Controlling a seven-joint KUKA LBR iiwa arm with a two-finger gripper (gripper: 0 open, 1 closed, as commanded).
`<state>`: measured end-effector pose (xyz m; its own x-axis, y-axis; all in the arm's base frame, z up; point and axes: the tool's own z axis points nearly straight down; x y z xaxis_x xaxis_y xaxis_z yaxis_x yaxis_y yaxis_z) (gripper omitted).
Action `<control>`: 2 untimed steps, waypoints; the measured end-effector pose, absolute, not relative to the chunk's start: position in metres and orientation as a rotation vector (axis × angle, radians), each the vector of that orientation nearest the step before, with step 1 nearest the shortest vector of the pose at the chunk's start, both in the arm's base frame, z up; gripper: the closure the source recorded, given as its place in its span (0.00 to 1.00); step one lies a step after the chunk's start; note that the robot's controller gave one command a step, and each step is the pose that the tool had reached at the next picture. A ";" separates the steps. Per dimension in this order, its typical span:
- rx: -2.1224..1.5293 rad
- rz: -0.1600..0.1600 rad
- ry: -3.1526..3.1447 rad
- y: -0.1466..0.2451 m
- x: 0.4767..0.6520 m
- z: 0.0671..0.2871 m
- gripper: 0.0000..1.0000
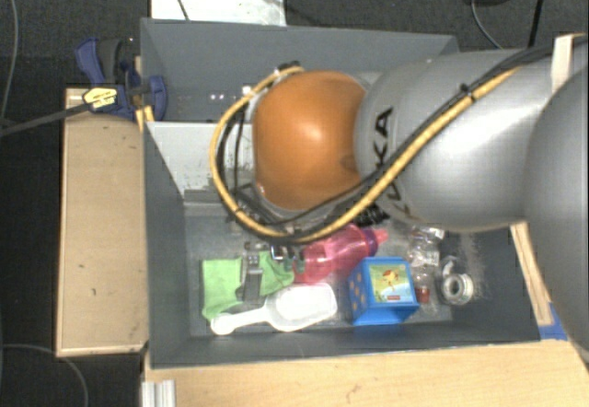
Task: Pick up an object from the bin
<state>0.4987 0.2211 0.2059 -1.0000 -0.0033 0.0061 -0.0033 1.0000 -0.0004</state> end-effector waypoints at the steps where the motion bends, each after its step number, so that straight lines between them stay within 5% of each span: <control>1: -0.004 -0.002 -3.143 0.220 0.501 0.210 0.00; 2: 0.165 -0.003 -3.142 0.218 0.504 0.136 0.00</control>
Offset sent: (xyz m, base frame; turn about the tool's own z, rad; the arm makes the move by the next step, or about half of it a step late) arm 0.0054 -0.0053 -0.1359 -0.1897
